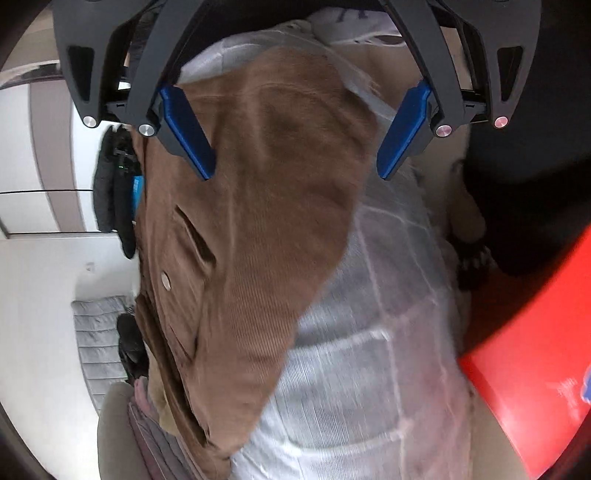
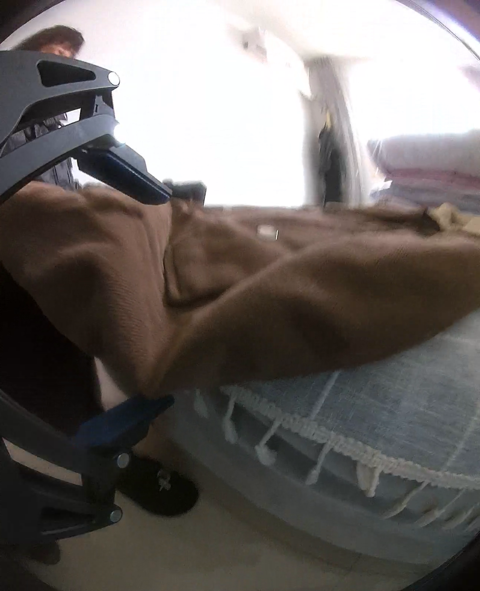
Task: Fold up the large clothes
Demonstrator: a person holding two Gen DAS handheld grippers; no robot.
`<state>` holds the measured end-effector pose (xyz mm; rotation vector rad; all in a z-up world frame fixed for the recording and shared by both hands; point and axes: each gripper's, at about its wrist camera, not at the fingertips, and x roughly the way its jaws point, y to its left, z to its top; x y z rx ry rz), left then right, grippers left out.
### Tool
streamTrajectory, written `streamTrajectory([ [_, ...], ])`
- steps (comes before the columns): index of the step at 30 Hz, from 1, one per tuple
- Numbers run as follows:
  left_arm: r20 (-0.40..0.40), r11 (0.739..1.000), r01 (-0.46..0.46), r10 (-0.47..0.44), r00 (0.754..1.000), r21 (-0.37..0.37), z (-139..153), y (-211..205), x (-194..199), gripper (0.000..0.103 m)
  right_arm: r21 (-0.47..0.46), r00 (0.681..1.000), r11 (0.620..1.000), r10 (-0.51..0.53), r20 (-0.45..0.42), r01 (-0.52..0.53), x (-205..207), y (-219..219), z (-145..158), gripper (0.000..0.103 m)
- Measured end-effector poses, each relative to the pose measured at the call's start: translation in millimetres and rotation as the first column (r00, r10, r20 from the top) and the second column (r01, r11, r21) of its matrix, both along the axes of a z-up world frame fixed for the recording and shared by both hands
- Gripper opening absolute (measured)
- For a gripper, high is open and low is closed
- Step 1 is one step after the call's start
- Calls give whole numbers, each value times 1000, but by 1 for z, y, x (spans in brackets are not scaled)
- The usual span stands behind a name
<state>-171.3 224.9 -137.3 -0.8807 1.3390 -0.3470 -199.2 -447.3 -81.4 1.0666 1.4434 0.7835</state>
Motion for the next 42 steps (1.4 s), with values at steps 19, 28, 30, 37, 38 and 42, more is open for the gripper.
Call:
streamTrajectory([
  [19, 202, 997, 51, -60, 978, 50, 61, -16, 9, 11, -150, 983, 988, -14, 182, 42, -10, 30, 58, 33],
  [28, 437, 999, 19, -6, 899, -25, 163, -44, 15, 9, 119, 911, 963, -269, 313, 244, -11, 43, 127, 22],
  [30, 465, 997, 26, 11, 885, -74, 178, -47, 7, 8, 154, 897, 955, -293, 330, 255, -19, 45, 139, 21],
  [37, 554, 987, 108, -23, 832, -122, 228, -56, -33, 9, 185, 840, 939, -341, 422, 289, -65, 17, 191, 21],
  [38, 548, 988, 114, -39, 836, -103, 224, -56, -34, 10, 133, 845, 948, -318, 430, 289, -68, 12, 192, 23],
  [42, 342, 992, 125, -113, 933, -13, 147, -41, -14, 14, 38, 907, 953, -299, 295, 302, -58, -5, 149, 75],
])
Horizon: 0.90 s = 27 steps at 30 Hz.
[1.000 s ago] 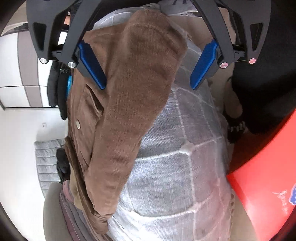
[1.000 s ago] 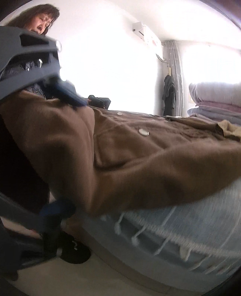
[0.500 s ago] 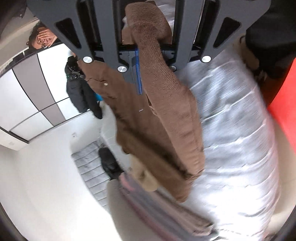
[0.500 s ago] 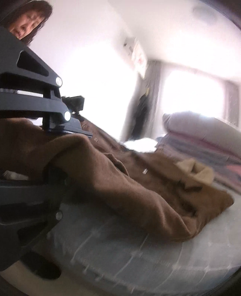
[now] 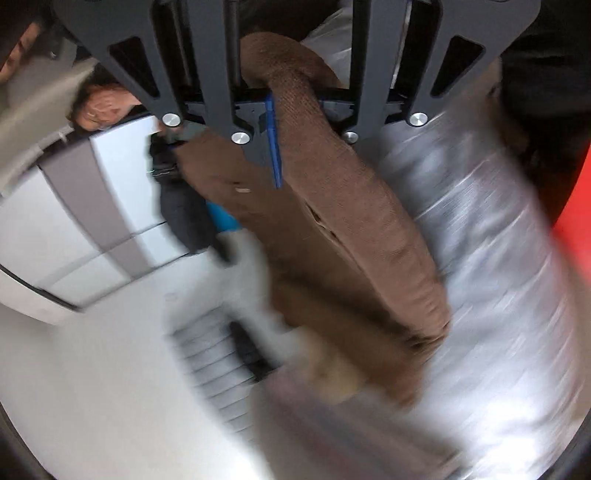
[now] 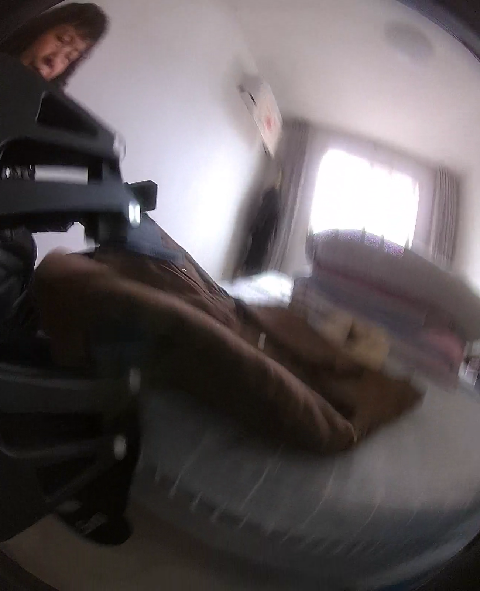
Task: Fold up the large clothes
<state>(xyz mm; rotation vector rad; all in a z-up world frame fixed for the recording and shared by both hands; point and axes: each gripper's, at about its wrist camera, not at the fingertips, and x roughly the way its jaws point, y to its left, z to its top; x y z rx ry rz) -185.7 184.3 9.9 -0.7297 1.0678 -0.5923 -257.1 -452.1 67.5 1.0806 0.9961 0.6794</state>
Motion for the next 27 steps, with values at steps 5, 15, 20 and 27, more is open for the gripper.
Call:
streamTrajectory([
  [5, -211, 999, -52, 49, 976, -12, -79, 25, -10, 27, 18, 987, 1000, 24, -161, -22, -1, -13, -57, 84],
  [15, -282, 993, -120, 118, 952, 12, -122, 42, -1, 63, 143, 969, 987, 108, -223, -77, 10, -9, -117, 85],
  [20, -313, 994, -109, 104, 944, 4, -141, 33, 5, 77, 189, 983, 978, 112, -142, -84, 6, 1, -117, 84],
  [27, -156, 1000, -4, 2, 988, -15, -103, -5, -4, 9, 85, 999, 996, 30, -44, -26, -1, 19, -88, 15],
])
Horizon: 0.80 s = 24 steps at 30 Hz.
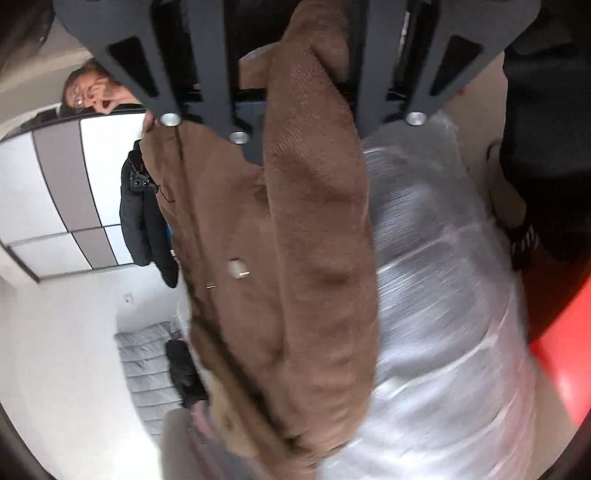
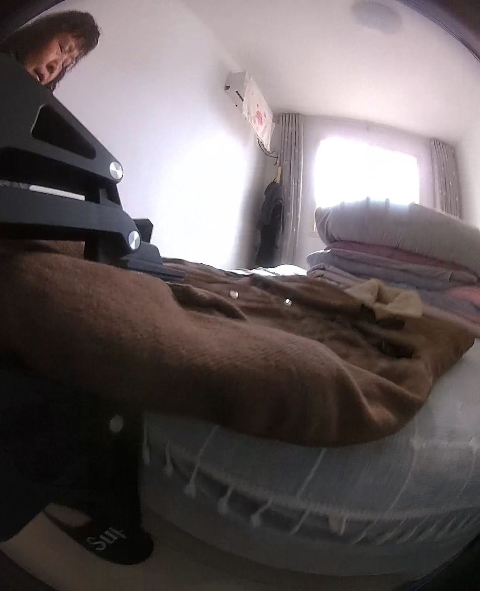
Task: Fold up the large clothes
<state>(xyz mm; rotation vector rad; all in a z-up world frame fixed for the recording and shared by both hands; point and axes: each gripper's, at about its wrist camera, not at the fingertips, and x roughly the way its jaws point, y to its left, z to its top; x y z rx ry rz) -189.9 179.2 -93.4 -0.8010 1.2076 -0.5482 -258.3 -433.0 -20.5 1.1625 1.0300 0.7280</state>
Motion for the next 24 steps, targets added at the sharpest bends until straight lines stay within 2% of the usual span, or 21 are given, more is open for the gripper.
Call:
streamTrajectory([
  [2, 61, 999, -18, 20, 998, -39, 25, -4, -3, 6, 61, 997, 997, -41, 70, 37, -3, 5, 18, 14],
  [3, 123, 997, -26, 36, 992, -77, 48, -5, -6, 5, 109, 990, 992, -74, 117, 61, -5, 8, 31, 14],
  [7, 302, 992, -18, 55, 952, -124, 126, -10, -18, 5, 238, 962, 967, -149, 230, 92, -12, 21, 62, 14],
  [11, 439, 988, 42, 28, 898, -150, 192, -14, -50, 5, 364, 926, 927, -215, 312, 92, -28, 14, 84, 14],
  [13, 455, 987, 70, 5, 890, -148, 207, -9, -66, 5, 384, 904, 918, -246, 350, 102, -47, -1, 101, 14],
  [15, 415, 987, 88, -26, 909, -131, 203, 0, -80, 6, 389, 892, 912, -281, 354, 132, -70, -19, 105, 15],
  [17, 339, 990, 95, -53, 939, -108, 177, 11, -87, 7, 369, 900, 909, -313, 303, 192, -93, -35, 91, 17],
  [18, 267, 986, 92, -52, 962, -137, 152, 19, -88, 7, 359, 909, 906, -327, 260, 224, -101, -42, 76, 17],
  [20, 155, 978, 46, -14, 988, -203, 108, 33, -87, 7, 380, 918, 887, -352, 182, 264, -107, -46, 46, 17],
  [22, 88, 962, -12, 37, 995, -271, 77, 43, -83, 7, 391, 920, 869, -373, 118, 302, -109, -44, 21, 17],
  [24, 105, 956, -32, 66, 992, -293, 80, 46, -64, 7, 418, 919, 858, -377, 117, 299, -99, -40, 17, 17],
])
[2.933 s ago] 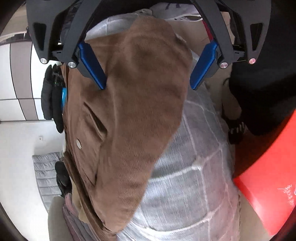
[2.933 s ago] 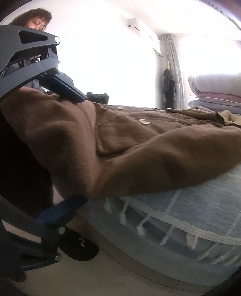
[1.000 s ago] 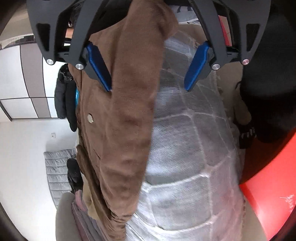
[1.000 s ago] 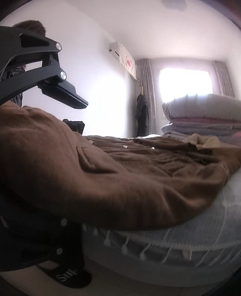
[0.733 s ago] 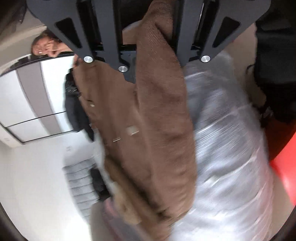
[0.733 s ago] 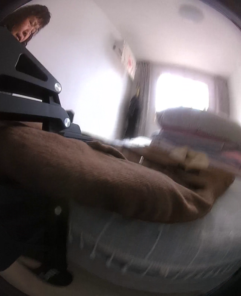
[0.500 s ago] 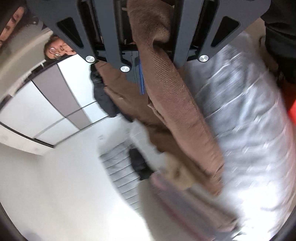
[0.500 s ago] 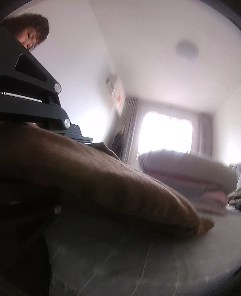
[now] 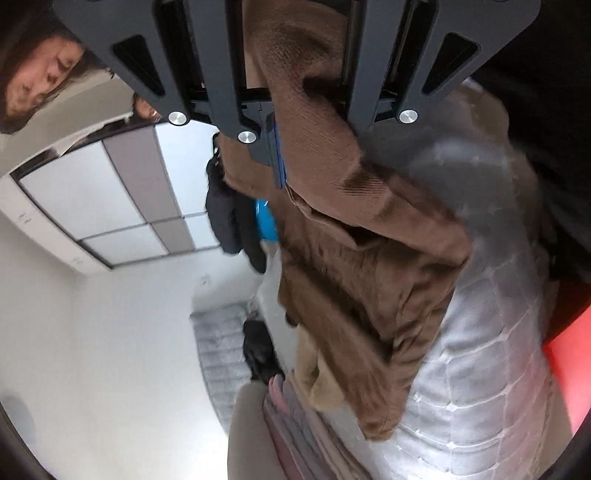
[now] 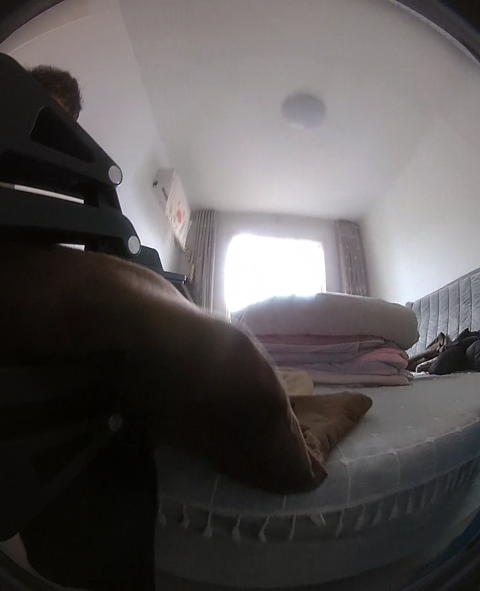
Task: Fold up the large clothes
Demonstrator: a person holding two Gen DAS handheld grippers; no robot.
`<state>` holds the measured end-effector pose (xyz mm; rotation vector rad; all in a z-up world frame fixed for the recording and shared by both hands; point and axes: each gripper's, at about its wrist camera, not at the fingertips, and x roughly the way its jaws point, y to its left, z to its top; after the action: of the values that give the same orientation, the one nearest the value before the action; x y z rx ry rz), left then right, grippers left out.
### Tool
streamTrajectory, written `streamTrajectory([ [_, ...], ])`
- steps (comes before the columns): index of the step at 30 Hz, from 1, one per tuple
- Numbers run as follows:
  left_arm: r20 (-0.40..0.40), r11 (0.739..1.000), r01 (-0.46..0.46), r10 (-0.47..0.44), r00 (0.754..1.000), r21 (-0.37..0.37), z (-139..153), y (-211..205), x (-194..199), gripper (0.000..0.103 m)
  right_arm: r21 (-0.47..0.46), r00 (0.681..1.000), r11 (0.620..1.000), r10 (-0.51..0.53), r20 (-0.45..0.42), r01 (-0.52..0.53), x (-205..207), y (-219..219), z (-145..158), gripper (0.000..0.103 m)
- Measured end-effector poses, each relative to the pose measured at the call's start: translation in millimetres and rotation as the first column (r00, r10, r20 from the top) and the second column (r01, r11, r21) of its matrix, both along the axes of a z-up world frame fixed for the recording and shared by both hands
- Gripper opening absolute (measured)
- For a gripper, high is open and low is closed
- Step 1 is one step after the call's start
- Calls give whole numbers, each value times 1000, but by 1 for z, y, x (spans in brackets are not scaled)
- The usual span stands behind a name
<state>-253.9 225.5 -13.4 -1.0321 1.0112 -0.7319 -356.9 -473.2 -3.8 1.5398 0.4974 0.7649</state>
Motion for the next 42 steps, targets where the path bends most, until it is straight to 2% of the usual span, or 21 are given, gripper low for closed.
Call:
streamTrajectory([
  [2, 31, 1000, -22, 22, 999, 0, 13, 2, 24, 7, -37, 1000, 999, 15, 16, -14, 32, 6, 14, 17],
  [5, 47, 996, -83, 84, 995, -30, 32, 5, 93, 8, -75, 999, 997, 27, 40, -23, 106, 12, 39, 17],
  [8, 2, 977, -194, 194, 981, -88, 28, 10, 182, 10, -116, 1000, 993, 8, 7, -8, 203, 25, 55, 22],
  [10, -51, 950, -300, 296, 954, -86, 5, 14, 251, 14, -144, 996, 989, -33, -84, 21, 273, 24, 42, 39],
  [12, -128, 927, -370, 361, 924, -52, -32, 13, 308, 26, -211, 977, 976, -91, -192, 49, 326, 24, 15, 51],
  [14, -259, 902, -432, 412, 874, -23, -85, 12, 345, 39, -320, 924, 947, -155, -350, 38, 370, 29, -25, 52],
  [15, -285, 893, -449, 423, 860, -27, -100, 10, 350, 39, -342, 873, 939, -184, -452, 21, 384, 30, -56, 50],
  [17, -304, 883, -462, 420, 855, -83, -121, 8, 355, 39, -333, 861, 942, -212, -463, 53, 392, 29, -73, 50],
  [18, -304, 875, -476, 431, 850, -90, -118, 11, 356, 39, -357, 870, 932, -223, -441, 58, 395, 29, -70, 50],
  [20, -230, 864, -497, 468, 853, -85, -97, 21, 355, 57, -384, 888, 923, -207, -411, 37, 397, 29, -65, 50],
  [21, -198, 852, -517, 494, 847, -85, -86, 26, 350, 60, -377, 890, 925, -207, -406, 43, 396, 26, -63, 52],
  [23, -139, 832, -544, 528, 837, -114, -67, 33, 342, 65, -337, 902, 937, -223, -371, 93, 392, 20, -54, 66],
  [24, -97, 833, -542, 534, 840, -113, -54, 33, 335, 66, -332, 910, 937, -230, -345, 111, 390, 17, -48, 72],
  [27, 40, 845, -535, 535, 844, -13, -21, 18, 309, 71, -411, 945, 903, -235, -226, 126, 359, 16, -17, 76],
  [29, 138, 836, -526, 508, 850, 156, -9, -6, 283, 71, -605, 949, 785, -275, -152, 131, 336, 19, 7, 84],
  [30, 173, 824, -531, 504, 846, 200, -7, -6, 270, 71, -722, 939, 675, -327, -109, 151, 317, 21, 16, 85],
  [33, 225, 762, -550, 502, 835, 342, -18, -18, 234, 71, -851, 923, 502, -382, -54, 158, 292, 15, 14, 85],
  [35, 208, 713, -559, 524, 826, 424, -31, -14, 230, 72, -883, 909, 444, -413, -54, 149, 275, 11, 4, 85],
  [38, 219, 617, -561, 542, 811, 552, -43, -14, 225, 72, -902, 909, 419, -409, -82, 107, 274, 9, -13, 85],
  [40, 309, 514, -555, 488, 816, 654, -37, -23, 224, 72, -921, 911, 374, -408, -62, 105, 281, 17, -15, 85],
  [42, 426, 333, -569, 414, 805, 752, -24, -36, 222, 72, -927, 917, 359, -397, -44, 111, 293, 29, -15, 85],
])
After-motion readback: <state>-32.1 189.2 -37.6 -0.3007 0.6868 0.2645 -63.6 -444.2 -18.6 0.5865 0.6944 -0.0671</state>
